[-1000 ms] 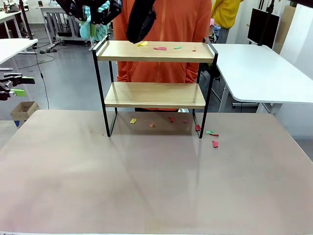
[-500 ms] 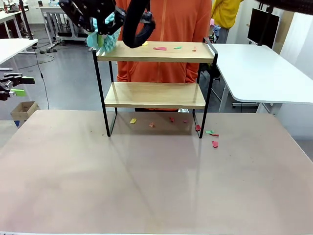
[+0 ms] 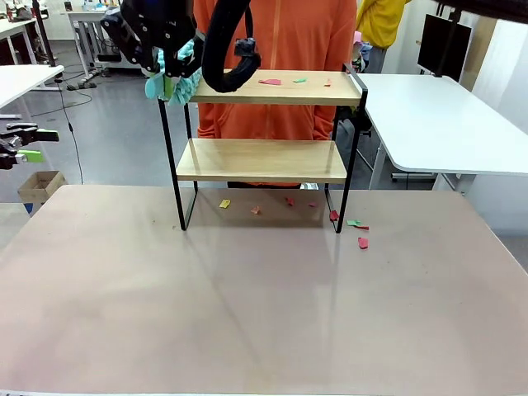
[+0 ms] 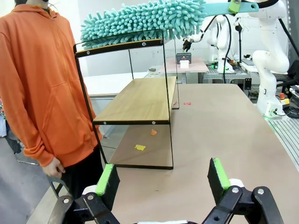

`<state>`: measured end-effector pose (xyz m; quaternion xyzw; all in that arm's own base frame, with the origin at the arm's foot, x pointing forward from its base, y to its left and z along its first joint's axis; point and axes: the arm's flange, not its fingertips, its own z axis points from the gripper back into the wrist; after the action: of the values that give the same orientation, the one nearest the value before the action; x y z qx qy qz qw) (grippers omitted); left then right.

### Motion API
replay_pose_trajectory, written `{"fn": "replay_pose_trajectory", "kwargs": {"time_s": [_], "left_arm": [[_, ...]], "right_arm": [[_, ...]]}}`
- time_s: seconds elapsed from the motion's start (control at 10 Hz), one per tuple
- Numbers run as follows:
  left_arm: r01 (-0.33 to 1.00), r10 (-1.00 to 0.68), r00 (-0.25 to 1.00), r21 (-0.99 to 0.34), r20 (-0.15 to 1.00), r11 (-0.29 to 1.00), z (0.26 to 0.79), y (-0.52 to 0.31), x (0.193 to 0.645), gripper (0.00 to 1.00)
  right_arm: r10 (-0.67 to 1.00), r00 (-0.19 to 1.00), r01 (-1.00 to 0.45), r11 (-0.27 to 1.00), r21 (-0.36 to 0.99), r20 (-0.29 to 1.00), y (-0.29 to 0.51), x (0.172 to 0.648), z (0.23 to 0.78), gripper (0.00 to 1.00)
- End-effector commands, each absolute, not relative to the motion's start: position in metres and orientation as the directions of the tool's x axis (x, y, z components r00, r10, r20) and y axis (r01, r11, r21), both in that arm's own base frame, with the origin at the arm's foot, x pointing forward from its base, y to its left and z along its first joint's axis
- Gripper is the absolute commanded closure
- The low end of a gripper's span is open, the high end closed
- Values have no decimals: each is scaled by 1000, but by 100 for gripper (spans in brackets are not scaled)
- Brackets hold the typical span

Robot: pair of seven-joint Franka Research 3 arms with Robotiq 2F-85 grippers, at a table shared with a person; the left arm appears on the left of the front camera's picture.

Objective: Clean the shelf.
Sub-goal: Clean the specific section of the Shelf indicated by the human with the Duster.

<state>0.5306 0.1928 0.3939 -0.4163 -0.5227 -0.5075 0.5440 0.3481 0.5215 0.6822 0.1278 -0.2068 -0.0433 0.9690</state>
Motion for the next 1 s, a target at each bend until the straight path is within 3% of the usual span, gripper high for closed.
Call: {"fn": "replay_pose_trajectory", "kwargs": {"time_s": [0.0,0.3,0.9], "left_arm": [[988,-110,-66,81,992,133,397,192,528,0],[988,-110,-66,81,992,133,397,192,528,0],[988,-110,-66,81,992,133,397,192,528,0]], "right_arm": [[-134,910,28,964,265,393,523,347,682,87],[-134,911,30,964,263,390,523,348,681,87],[-173,942,106,966,235,288,434,382,691,87]]}}
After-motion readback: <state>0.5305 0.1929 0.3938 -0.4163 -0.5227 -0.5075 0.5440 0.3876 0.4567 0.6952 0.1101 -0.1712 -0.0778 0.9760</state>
